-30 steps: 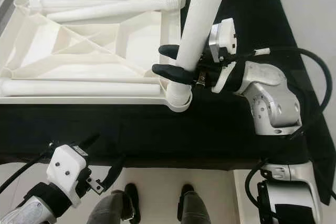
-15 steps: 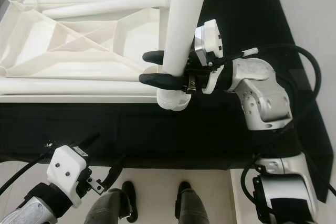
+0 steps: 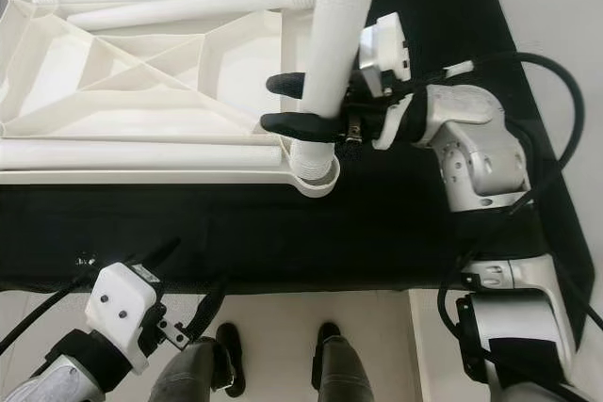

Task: Building children table

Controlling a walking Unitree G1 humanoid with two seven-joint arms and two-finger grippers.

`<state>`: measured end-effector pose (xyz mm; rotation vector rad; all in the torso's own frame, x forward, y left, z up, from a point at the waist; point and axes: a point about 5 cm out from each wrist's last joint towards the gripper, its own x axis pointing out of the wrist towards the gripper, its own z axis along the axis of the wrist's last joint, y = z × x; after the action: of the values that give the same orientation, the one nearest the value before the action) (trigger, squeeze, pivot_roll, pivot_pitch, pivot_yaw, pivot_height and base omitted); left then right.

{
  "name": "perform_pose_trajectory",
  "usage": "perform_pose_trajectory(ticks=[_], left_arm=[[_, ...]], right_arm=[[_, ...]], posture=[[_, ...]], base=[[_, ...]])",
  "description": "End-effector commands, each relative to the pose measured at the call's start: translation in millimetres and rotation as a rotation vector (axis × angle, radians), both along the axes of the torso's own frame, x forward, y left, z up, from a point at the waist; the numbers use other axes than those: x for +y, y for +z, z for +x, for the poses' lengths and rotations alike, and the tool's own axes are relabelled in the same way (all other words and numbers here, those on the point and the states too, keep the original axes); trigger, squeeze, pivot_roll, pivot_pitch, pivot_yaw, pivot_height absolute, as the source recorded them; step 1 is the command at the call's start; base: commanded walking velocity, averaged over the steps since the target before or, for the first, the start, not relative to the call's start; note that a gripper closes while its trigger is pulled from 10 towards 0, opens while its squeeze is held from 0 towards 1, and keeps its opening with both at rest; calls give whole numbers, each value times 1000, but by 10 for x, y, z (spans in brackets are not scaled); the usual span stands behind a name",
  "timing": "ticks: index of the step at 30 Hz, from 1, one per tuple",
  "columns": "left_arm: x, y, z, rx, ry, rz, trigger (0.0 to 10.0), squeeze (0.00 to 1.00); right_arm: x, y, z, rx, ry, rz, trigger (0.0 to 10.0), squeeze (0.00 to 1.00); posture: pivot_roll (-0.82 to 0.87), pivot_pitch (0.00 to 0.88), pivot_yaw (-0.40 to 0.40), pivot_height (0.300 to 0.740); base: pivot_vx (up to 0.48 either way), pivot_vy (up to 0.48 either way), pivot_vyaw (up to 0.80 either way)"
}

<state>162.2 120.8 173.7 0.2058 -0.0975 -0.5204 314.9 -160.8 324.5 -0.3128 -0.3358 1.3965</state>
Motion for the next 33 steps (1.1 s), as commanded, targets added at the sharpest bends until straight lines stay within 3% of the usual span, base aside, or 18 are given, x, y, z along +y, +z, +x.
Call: perform_pose_trajectory(ticks=[1,19,33], left_arm=[[-11,-47,-34,22,-6,-1,10000,0],[-19,-46,-37,13,-2,2,10000,0],[-19,-47,-24,10,-2,4,10000,0]], right_arm=[[-4,-52,-17,29,20,-16,10000,0],[21,-102,-28,46,61,-31,10000,0],[126,-196,-169,7,102,-112,10000,0]], posture=[[70,437,26,740],[69,439,24,740],[66,438,25,740]], base=[[0,0,0],[0,0,0],[0,0,0]])
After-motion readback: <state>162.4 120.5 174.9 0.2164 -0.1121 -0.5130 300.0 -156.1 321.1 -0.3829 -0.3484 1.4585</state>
